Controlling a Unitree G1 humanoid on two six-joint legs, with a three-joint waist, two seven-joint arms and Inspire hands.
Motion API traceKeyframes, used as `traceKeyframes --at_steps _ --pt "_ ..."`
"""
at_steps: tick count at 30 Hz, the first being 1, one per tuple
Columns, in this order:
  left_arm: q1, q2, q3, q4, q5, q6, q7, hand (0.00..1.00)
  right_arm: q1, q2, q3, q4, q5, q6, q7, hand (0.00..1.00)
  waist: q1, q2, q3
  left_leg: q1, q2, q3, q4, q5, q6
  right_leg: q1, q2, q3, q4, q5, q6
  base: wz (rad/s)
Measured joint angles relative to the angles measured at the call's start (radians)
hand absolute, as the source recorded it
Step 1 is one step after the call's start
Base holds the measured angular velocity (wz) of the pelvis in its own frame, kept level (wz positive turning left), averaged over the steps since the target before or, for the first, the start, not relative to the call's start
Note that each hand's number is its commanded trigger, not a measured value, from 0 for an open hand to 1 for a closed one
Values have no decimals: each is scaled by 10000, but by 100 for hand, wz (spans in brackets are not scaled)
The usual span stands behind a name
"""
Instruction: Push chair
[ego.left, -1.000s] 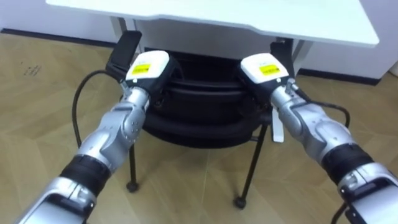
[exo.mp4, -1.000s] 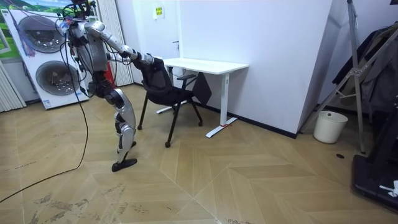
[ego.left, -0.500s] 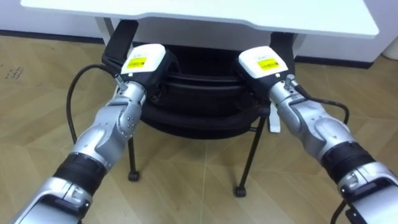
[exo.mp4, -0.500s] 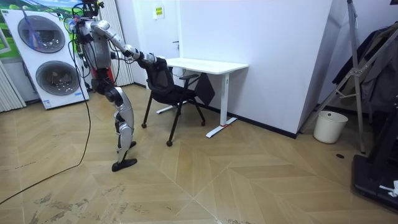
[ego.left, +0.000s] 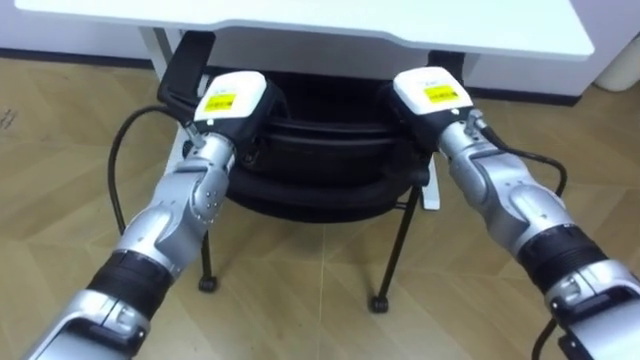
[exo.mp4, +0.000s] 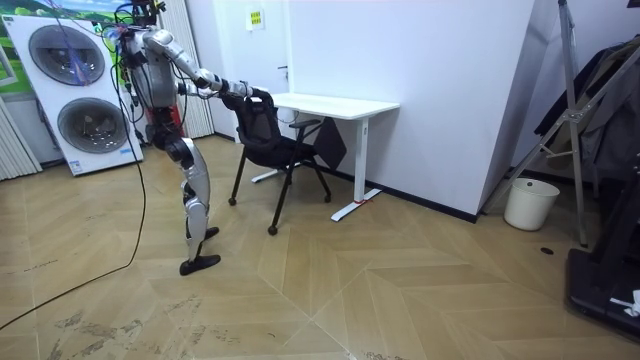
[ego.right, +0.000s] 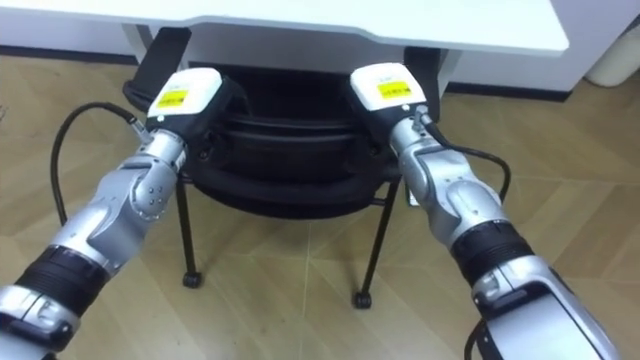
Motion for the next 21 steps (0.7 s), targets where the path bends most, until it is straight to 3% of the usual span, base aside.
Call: traceKeyframes --at_steps 3,7,11,15,17,18,20,21 --pt "129 -196 182 0 -37 171 -212 0 7 -16 9 -349 30 316 191 0 -100 -50 -40 294 -13 3 -155 1 -2 332 5 -205 -307 135 28 -4" --pt "141 -442 298 -55 -107 157 -289 0 7 -42 3 -632 54 410 399 0 -174 -61 -50 426 -50 23 -267 52 0 427 -9 -216 -320 166 23 -1" --pt "145 -363 318 -770 -135 167 -313 0 7 -257 -70 -1267 -45 440 875 0 -386 -53 -59 416 -93 24 -389 154 10 360 -31 -229 -333 170 25 1" --pt "145 175 297 -1435 522 261 -984 0 7 -622 -404 -2154 -142 62 1338 0 -728 -2 -91 378 -134 -50 -392 205 11 510 21 -431 -653 353 20 4" --pt "142 454 296 -1739 862 229 -1354 0 6 -1137 -731 -2867 -141 -235 1443 0 -906 6 -96 375 -148 -57 -388 209 15 622 24 -498 -712 376 28 2" --pt "142 654 297 -2032 1220 131 -1648 0 -4 -1541 -1394 -3456 -145 -374 1291 0 -883 20 -104 377 -153 -52 -396 210 17 652 25 -513 -799 407 33 0" --pt "143 1200 297 -2771 1366 -378 -2135 0 -39 -2188 -2673 -4241 -21 -389 635 0 -664 34 -111 385 -144 -37 -417 209 15 665 41 -524 -861 445 26 -2" --pt "143 1799 300 -3421 1254 -726 -2166 0 -43 -2693 -3303 -4604 16 -291 153 0 -596 45 -113 461 -152 -51 -468 212 11 753 48 -603 -1009 480 30 10"
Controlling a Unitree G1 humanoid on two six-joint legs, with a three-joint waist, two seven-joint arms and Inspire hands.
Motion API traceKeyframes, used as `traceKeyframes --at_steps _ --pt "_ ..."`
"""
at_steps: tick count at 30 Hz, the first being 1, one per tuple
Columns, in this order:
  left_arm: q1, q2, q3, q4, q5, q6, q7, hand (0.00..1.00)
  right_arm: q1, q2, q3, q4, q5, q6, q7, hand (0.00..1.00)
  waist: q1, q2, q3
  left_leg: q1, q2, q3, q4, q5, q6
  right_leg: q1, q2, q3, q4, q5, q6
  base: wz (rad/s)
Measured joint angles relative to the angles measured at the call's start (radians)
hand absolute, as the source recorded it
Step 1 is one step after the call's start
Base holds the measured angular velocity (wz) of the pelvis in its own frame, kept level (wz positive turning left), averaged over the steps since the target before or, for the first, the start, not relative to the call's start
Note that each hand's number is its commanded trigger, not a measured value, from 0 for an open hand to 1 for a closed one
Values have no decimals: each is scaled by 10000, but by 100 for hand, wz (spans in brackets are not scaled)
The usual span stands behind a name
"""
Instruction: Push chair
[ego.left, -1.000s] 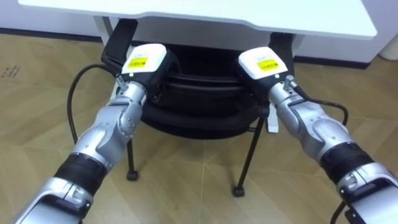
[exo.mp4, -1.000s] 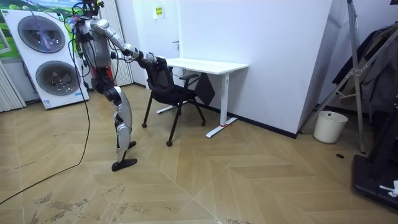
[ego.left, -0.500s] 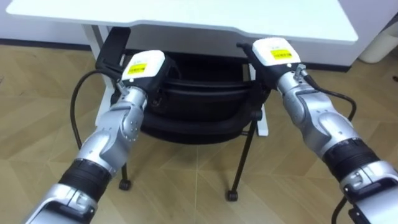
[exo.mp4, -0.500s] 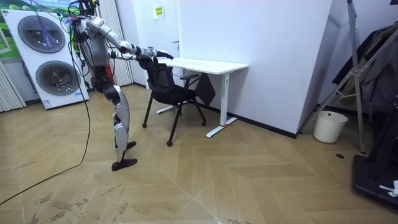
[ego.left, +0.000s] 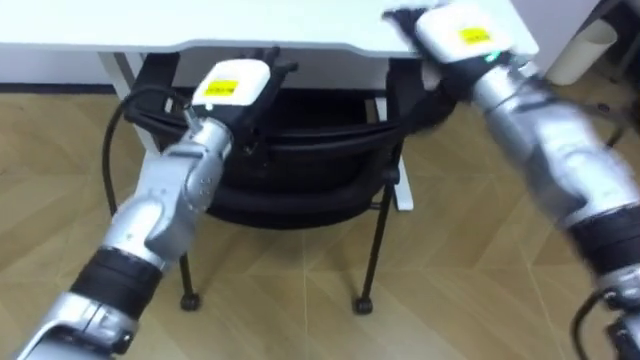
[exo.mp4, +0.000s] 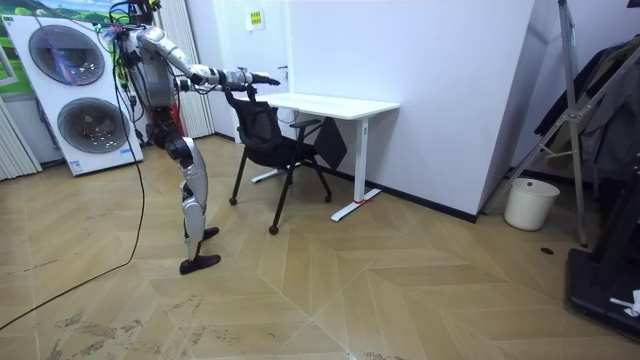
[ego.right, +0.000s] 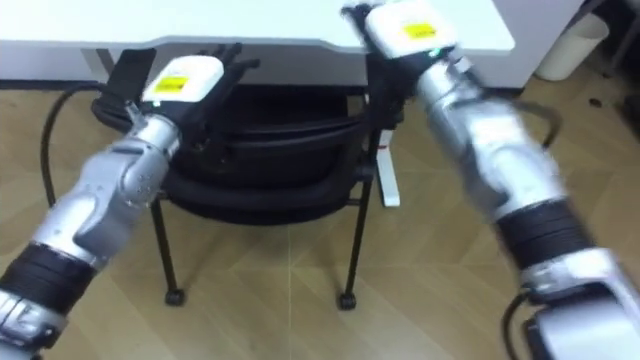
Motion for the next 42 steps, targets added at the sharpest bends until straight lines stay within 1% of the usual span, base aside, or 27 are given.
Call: traceKeyframes --at_steps 1,2,4,5,7,9,14,17,19,20,22,23,24,25,27,29,30,31,32,34,35,36,37,38,40,41,42 --pt "-1 613 222 -671 -146 -248 97 0 2 -443 -479 -196 73 2 -398 0 19 66 -90 65 7 -25 -30 -2 -3 102 11 -100 -100 40 5 12" --pt "-8 862 490 -969 -217 -298 236 0 11 -625 -654 -330 219 5 -548 0 8 109 -121 111 9 -43 -54 -3 -4 183 27 -145 -193 75 10 7" --pt "-78 1830 1881 -1770 -666 -286 908 0 160 -1125 -1122 -1225 775 -58 -965 0 -193 342 -249 324 -30 -70 -253 -2 -1 388 -9 -153 -340 127 61 0" --pt "-108 2023 2208 -1858 -704 -289 1054 0 228 -1178 -1254 -1412 932 -129 -1103 0 -262 397 -283 398 -46 -70 -300 -2 0 439 -19 -153 -338 134 73 0" --pt "-113 2693 3279 -2398 -669 -320 1601 0 638 -1442 -1981 -2003 1221 -446 -1656 0 -472 491 -284 698 -92 -68 -438 -5 0 673 -38 -160 -370 145 93 -5" --pt "-113 3014 3830 -2534 -676 -438 2047 0 763 -1652 -2430 -2143 1506 -478 -2007 0 -617 543 -276 756 -109 -69 -445 -12 -1 748 -42 -167 -421 148 98 -4" --pt "-108 3280 4994 -2501 -1019 -882 2891 0 1396 -2889 -4243 -2156 2408 -598 -2957 0 -642 644 -274 721 -83 46 -463 -7 3 651 -41 -110 -520 124 119 -7" --pt "29 4431 6084 -2055 -1546 -1035 3923 0 1820 -3704 -5453 -2078 3719 -643 -3823 0 -682 689 -278 702 6 260 -447 -22 -19 534 -26 74 -552 130 109 -20" --pt "280 5581 7375 -1348 -2019 -1150 4885 0 2410 -4379 -6819 -1972 4601 -788 -4563 0 -726 733 -282 689 13 347 -484 -62 -64 512 -14 181 -676 158 96 -18" --pt "395 5819 7772 -1180 -2203 -1173 5146 0 2571 -4586 -7200 -1822 4807 -875 -4774 0 -738 759 -289 687 14 368 -467 -104 -78 505 -13 215 -688 157 97 -18" --pt "849 6518 9426 -775 -3130 -1125 6386 0 3049 -5470 -8608 -1039 6038 -1002 -5667 0 -753 839 -295 722 18 576 -436 -252 -106 496 -11 421 -691 137 121 -21" --pt "911 6663 9768 -643 -3283 -1135 6794 0 3115 -5648 -8893 -800 6242 -1009 -5947 0 -788 859 -297 728 19 587 -405 -295 -116 502 -11 422 -680 130 131 -13" --pt "1116 7030 10364 -311 -3642 -1169 7541 0 3297 -5878 -9461 -375 6718 -1054 -6464 0 -883 878 -317 744 11 608 -395 -354 -139 514 -15 379 -665 106 167 -4" --pt "1586 7422 11020 -48 -4213 -1190 8229 0 3968 -6126 -10228 98 7579 -1278 -6941 0 -942 884 -326 785 -1 610 -460 -376 -164 513 -20 349 -665 90 188 -4" --pt "2560 7660 12157 297 -4894 -1273 9115 0 5103 -6283 -11503 650 8816 -1376 -7368 0 -962 892 -338 822 -4 633 -477 -432 -209 511 -23 374 -655 44 196 -9" --pt "3915 7622 13216 473 -6045 -1401 9957 0 6314 -6265 -12524 1368 10128 -1522 -7855 0 -891 791 -337 907 -14 762 -581 -465 -245 515 -46 425 -650 -47 141 -15" --pt "4837 7511 13751 775 -6920 -1507 10427 0 7259 -6165 -13000 2037 11214 -1645 -8104 0 -903 737 -427 992 0 859 -631 -489 -287 526 -42 474 -643 -78 122 -20" --pt "6005 6983 14196 793 -7868 -1561 10813 0 8491 -5589 -13297 2257 12132 -1683 -8222 0 -872 728 -488 1112 -7 888 -764 -491 -332 563 -37 470 -626 -101 116 -18" --pt "6494 6519 14360 713 -8305 -1603 10989 0 9112 -5065 -13412 2238 12472 -1727 -8262 0 -854 715 -496 1163 -15 887 -829 -482 -353 567 -39 463 -597 -128 105 -11" --pt "8053 4241 14078 683 -10224 -1756 11347 0 11093 -2255 -13318 1633 14287 -1735 -8198 0 -664 712 -472 1263 -27 868 -921 -490 -423 513 -55 466 -395 -290 61 -7" --pt "8369 3653 13860 705 -10735 -1744 11343 0 11429 -1458 -13141 1509 14747 -1728 -8200 0 -595 715 -470 1276 -9 867 -918 -503 -446 500 -46 470 -359 -317 58 -6" --pt "8832 2675 13437 1019 -11654 -1751 11310 0 11946 -33 -12672 1422 15716 -1702 -8102 0 -495 700 -471 1292 5 864 -903 -532 -493 486 -40 477 -284 -410 18 -9" --pt "9013 1972 13202 1765 -12516 -1752 11195 0 12128 1105 -12310 1647 16506 -1627 -7949 0 -396 716 -450 1327 18 881 -854 -570 -544 499 -35 532 -290 -514 -53 -9" --pt "9027 1719 13134 2273 -12843 -1755 11157 0 12159 1569 -12067 1915 16745 -1640 -7888 0 -361 715 -447 1355 36 881 -838 -585 -566 501 -24 557 -279 -547 -62 -9" --pt "9600 347 12536 3698 -13674 -1876 10578 0 12329 2921 -10710 3654 17304 -1640 -6808 0 -354 728 -443 1380 73 871 -791 -619 -612 545 -4 596 -296 -587 -98 -5" --pt "9783 -67 12274 4092 -13734 -1913 10330 0 12349 3193 -10351 4166 17529 -1625 -6437 0 -357 761 -444 1372 72 847 -777 -632 -618 549 -13 585 -295 -590 -102 0" --pt "10031 -763 11626 5099 -13732 -1921 9783 0 12351 3670 -9701 5353 17893 -1532 -5667 0 -395 800 -444 1369 72 783 -757 -697 -642 609 -33 526 -304 -596 -102 17"
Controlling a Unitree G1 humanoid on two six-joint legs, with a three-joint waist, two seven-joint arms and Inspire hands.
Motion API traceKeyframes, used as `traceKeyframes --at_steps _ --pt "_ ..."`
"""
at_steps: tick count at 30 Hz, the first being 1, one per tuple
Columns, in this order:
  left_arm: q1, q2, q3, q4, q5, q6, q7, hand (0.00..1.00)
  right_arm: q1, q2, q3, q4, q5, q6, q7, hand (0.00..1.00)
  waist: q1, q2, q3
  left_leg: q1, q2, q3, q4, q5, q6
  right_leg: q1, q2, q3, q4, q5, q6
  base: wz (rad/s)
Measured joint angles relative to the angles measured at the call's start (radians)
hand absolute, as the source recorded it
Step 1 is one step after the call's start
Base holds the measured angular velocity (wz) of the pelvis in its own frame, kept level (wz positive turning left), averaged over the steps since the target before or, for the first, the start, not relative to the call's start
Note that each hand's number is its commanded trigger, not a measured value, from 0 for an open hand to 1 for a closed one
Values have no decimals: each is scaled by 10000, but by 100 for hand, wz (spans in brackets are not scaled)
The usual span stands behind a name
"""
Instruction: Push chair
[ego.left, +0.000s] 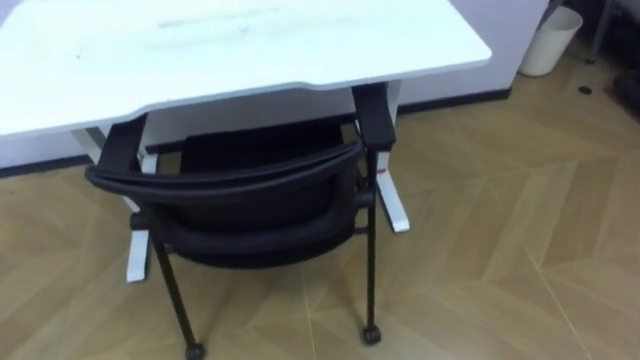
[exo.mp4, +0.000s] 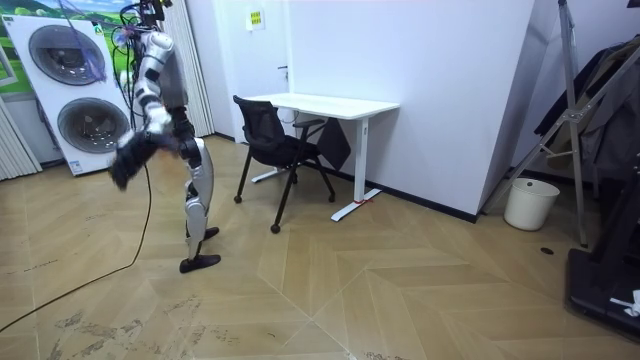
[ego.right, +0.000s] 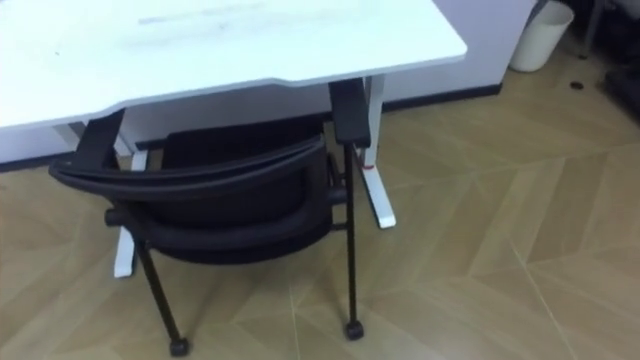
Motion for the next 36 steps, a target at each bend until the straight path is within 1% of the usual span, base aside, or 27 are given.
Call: traceKeyframes --at_steps 1,2,3,4,5,6,7,8,9,10,11,12,13,14,16,18,19,20,22,23,24,28,33,36 --pt "89 -565 -595 1055 22 51 -558 0 -11 440 490 1140 276 209 719 0 -83 -10 -15 46 15 -111 31 -56 -3 148 -55 -89 -3 -51 30 22" --pt "114 -876 -845 1475 18 96 -811 0 -62 668 655 1667 379 307 1043 0 -87 -41 -35 103 -14 -163 35 -67 -11 211 -135 -127 -1 -77 45 21" --pt "199 -1486 -1319 2244 31 223 -1266 0 -267 987 1008 2708 347 468 1583 0 -99 -56 -42 239 -56 -183 19 -82 -13 354 -183 -148 -5 -102 75 0" --pt "279 -1963 -2047 2972 107 512 -1763 0 -480 1172 1583 3539 256 662 2088 0 -104 -39 -29 364 -72 -189 42 -136 -8 476 -199 -96 -11 -110 92 -4" --pt "269 -2135 -2354 3349 135 695 -2072 0 -625 1263 1807 3888 119 769 2324 0 -133 -36 -28 393 -67 -184 84 -172 0 519 -196 -77 -6 -117 103 -6" --pt "104 -2309 -2713 4030 143 1052 -2709 0 -951 1371 2120 4360 -96 1022 2738 0 -224 -38 -17 449 -50 -188 155 -216 15 601 -167 -62 -10 -116 107 -4" --pt "-191 -2330 -3054 4583 170 1361 -3269 0 -1274 1369 2431 4595 -260 1279 3110 0 -281 -44 -11 541 -57 -185 157 -228 24 685 -170 -59 -4 -115 109 0" --pt "-296 -2329 -3268 4722 288 1470 -3512 0 -1403 1359 2642 4600 -394 1363 3260 0 -301 -44 -8 553 -60 -185 162 -227 26 699 -166 -78 -1 -112 114 0" --pt "-467 -2303 -3740 4796 702 1566 -4024 0 -1712 1294 3095 4650 -672 1441 3648 0 -358 -32 12 533 -58 -199 175 -225 29 694 -161 -109 -8 -101 125 5" --pt "-743 -2230 -4260 4800 1086 1636 -4477 0 -2105 1152 3604 4784 -841 1453 4017 0 -383 -13 48 512 -59 -221 191 -210 52 695 -132 -119 -28 -74 135 4" --pt "-945 -2187 -4580 4788 1238 1663 -4686 0 -2306 1043 3946 4819 -876 1523 4149 0 -382 -1 71 511 -65 -221 190 -202 65 690 -127 -122 -22 -58 140 0" --pt "-1249 -2118 -5172 4788 1416 1712 -5095 0 -2707 847 4521 4822 -905 1650 4438 0 -378 44 116 483 -76 -212 178 -185 92 649 -107 -117 -22 -29 157 0" --pt "-1455 -2098 -5408 4783 1483 1751 -5279 0 -2920 785 4725 4842 -898 1680 4568 0 -387 59 146 473 -87 -212 159 -162 127 638 -116 -126 -38 -11 168 0" --pt "-1826 -2088 -5803 4705 1733 1868 -5607 0 -3295 717 5162 4827 -913 1746 4840 0 -429 62 200 448 -113 -224 130 -122 188 629 -137 -177 -77 11 184 6" --pt "-2473 -2072 -6689 4602 1926 2111 -6317 0 -3785 714 6128 4608 -947 1928 5383 0 -449 34 234 344 -150 -238 121 -101 220 585 -130 -183 -206 89 212 3" --pt "-2722 -2088 -7165 4576 1887 2212 -6850 0 -3959 754 6478 4393 -1046 2094 5790 0 -476 4 256 331 -256 -234 135 -100 226 548 -152 -182 -211 92 220 -2" --pt "-2809 -2089 -7358 4487 1887 2293 -7167 0 -3987 788 6609 4292 -1062 2172 6025 0 -490 -10 264 301 -259 -247 134 -103 224 490 -157 -179 -192 97 223 -6" --pt "-2829 -2087 -7411 4442 1887 2342 -7305 0 -3988 793 6694 4252 -1072 2214 6121 0 -498 -20 266 277 -259 -247 132 -109 217 473 -152 -189 -170 102 224 0" --pt "-2916 -2091 -7510 4289 1889 2456 -7635 0 -3969 798 6870 4225 -1194 2279 6376 0 -518 -65 306 185 -255 -298 121 -115 206 417 -146 -341 -179 137 236 8" --pt "-2977 -2086 -7512 4208 1889 2463 -7822 0 -3907 798 6957 4219 -1232 2293 6501 0 -505 -82 358 183 -260 -315 90 -117 201 416 -142 -385 -190 142 236 9" --pt "-2989 -2087 -7514 4209 1889 2484 -7993 0 -3866 801 7012 4221 -1252 2295 6576 0 -509 -59 373 186 -273 -325 52 -123 192 412 -146 -415 -197 143 237 6" --pt "-3046 -2088 -7515 4234 1871 2507 -8275 0 -3792 878 7216 4484 -1267 2298 6955 0 -513 -41 376 200 -276 -339 8 -138 166 410 -151 -625 -199 144 238 0" --pt "-3058 -2089 -7519 4249 1873 2507 -8474 0 -3726 894 7212 4696 -1304 2311 7204 0 -535 -18 377 214 -270 -338 1 -139 165 409 -150 -625 -198 143 237 0" --pt "-3053 -2088 -7514 4270 1872 2507 -8570 0 -3726 893 7207 4789 -1541 2451 7220 0 -539 -13 378 213 -268 -346 -3 -139 166 405 -150 -629 -193 143 238 -3"
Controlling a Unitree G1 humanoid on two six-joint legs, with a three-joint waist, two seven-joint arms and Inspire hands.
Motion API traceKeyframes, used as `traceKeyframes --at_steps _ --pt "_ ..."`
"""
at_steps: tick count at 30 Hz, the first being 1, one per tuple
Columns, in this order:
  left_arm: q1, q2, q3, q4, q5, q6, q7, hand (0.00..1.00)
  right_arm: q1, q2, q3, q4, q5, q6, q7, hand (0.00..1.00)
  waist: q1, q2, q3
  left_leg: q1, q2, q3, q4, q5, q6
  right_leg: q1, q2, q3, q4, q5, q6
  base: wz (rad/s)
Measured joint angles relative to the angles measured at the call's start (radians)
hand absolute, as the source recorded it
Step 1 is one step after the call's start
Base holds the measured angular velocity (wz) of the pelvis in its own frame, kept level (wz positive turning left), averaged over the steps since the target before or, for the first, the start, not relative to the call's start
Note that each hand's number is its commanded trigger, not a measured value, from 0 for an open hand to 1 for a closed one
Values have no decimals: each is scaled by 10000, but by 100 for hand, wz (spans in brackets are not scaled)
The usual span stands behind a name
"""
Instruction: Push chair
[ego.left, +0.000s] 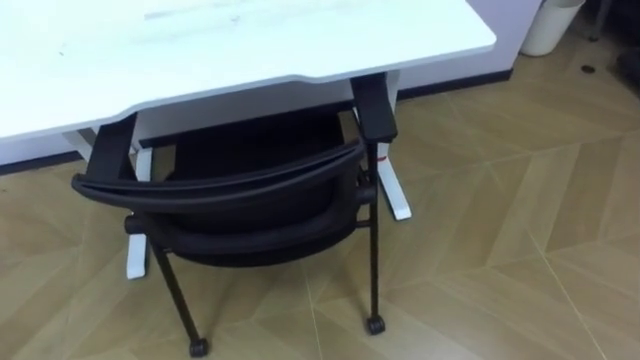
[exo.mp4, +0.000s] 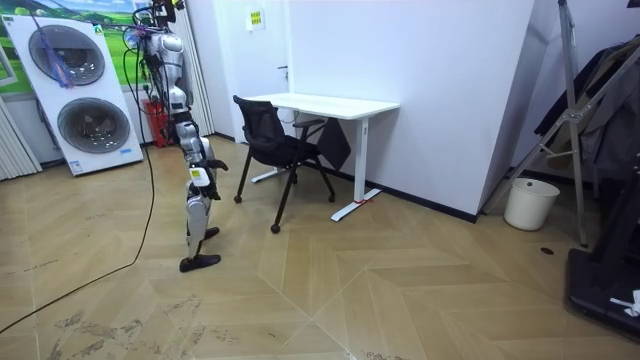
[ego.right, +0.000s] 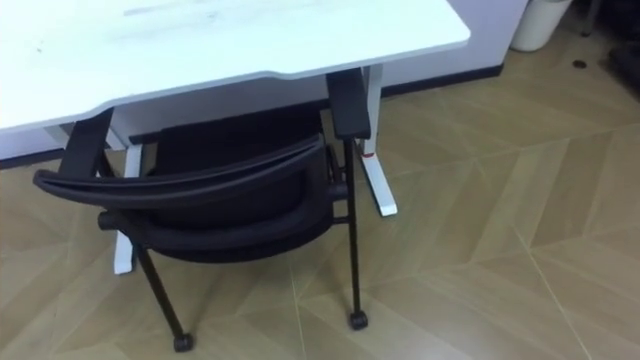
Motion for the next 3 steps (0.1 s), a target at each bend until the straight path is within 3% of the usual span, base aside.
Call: traceKeyframes --at_steps 3 --pt "-1 0 -2 19 -17 -1 -54 0 18 5 4 63 -91 69 33 0 2 8 -4 -7 5 -5 -1 0 4 -23 4 0 8 1 -1 -4"
